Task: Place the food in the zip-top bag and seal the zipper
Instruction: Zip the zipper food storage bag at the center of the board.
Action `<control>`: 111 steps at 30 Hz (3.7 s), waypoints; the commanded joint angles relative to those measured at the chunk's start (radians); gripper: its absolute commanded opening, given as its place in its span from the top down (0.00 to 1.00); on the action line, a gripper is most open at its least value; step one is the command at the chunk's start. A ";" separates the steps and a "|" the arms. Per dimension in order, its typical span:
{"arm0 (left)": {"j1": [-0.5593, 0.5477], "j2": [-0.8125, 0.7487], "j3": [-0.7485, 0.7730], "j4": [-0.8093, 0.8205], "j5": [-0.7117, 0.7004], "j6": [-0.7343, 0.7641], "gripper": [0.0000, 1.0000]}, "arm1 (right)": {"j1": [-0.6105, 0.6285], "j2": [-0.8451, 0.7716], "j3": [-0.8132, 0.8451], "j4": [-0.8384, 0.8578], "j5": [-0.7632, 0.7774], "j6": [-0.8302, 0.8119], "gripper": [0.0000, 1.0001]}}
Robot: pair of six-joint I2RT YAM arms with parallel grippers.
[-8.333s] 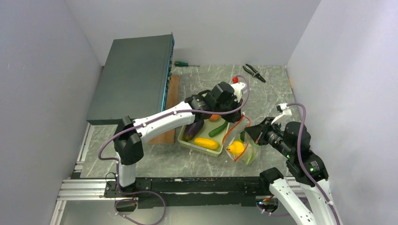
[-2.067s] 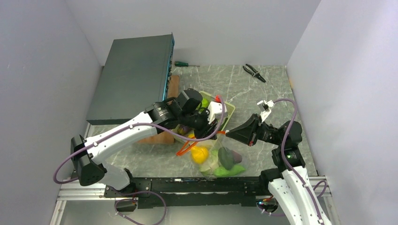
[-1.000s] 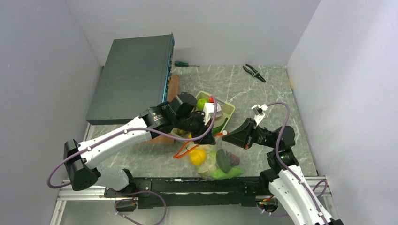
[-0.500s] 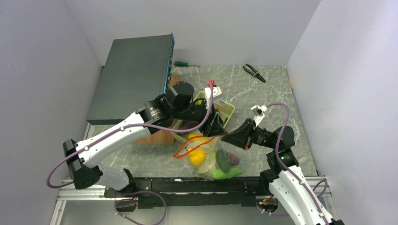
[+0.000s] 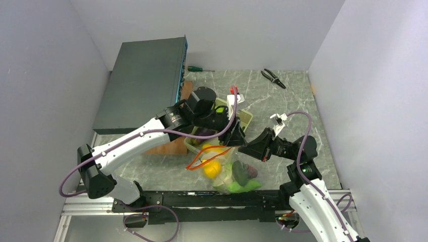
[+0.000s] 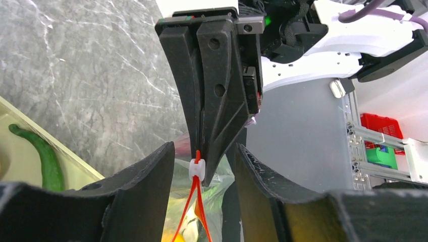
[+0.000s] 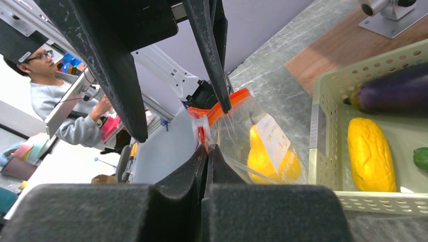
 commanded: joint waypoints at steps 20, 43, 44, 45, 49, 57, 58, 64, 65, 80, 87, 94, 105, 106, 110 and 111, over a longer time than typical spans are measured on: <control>0.003 -0.030 -0.053 0.005 0.034 -0.009 0.95 | 0.006 -0.002 0.077 -0.045 0.043 -0.060 1.00; 0.012 -0.121 -0.165 -0.030 -0.040 -0.020 0.97 | 0.006 -0.027 0.079 -0.125 0.208 -0.054 1.00; 0.012 -0.130 -0.170 -0.034 -0.044 -0.020 0.97 | 0.006 -0.029 0.079 -0.131 0.218 -0.056 1.00; 0.012 -0.138 -0.176 -0.038 -0.049 -0.020 0.97 | 0.007 -0.031 0.080 -0.137 0.225 -0.058 1.00; 0.014 -0.169 -0.197 -0.053 -0.061 -0.017 0.97 | 0.007 -0.035 0.078 -0.150 0.238 -0.061 1.00; 0.015 -0.207 -0.220 -0.046 -0.067 -0.027 0.97 | 0.007 -0.015 0.074 -0.139 0.233 -0.054 1.00; 0.015 -0.205 -0.220 -0.042 -0.061 -0.029 0.97 | 0.007 -0.013 0.078 -0.147 0.236 -0.057 1.00; 0.015 -0.189 -0.212 -0.054 -0.059 -0.028 0.97 | 0.008 -0.014 0.111 -0.231 0.298 -0.075 1.00; 0.015 -0.191 -0.212 -0.059 -0.064 -0.027 0.97 | 0.006 -0.015 0.124 -0.250 0.314 -0.078 1.00; 0.017 -0.254 -0.266 -0.083 -0.103 -0.031 0.97 | 0.005 0.104 0.241 -0.589 0.637 -0.097 1.00; 0.017 -0.283 -0.292 -0.100 -0.119 -0.025 0.97 | 0.005 0.105 0.248 -0.624 0.701 -0.127 1.00; 0.017 -0.321 -0.306 -0.115 -0.125 -0.031 0.97 | 0.004 0.136 0.262 -0.646 0.763 -0.157 1.00; 0.017 -0.398 -0.347 -0.165 -0.182 -0.024 0.96 | 0.004 0.157 0.335 -0.701 0.913 -0.221 1.00; 0.017 -0.406 -0.350 -0.170 -0.187 -0.023 0.96 | 0.003 0.161 0.342 -0.706 0.928 -0.227 1.00; 0.017 -0.434 -0.359 -0.189 -0.205 -0.022 0.96 | 0.001 0.193 0.376 -0.727 0.977 -0.256 1.00; 0.017 -0.440 -0.361 -0.195 -0.209 -0.020 0.96 | 0.001 0.203 0.382 -0.734 0.987 -0.261 1.00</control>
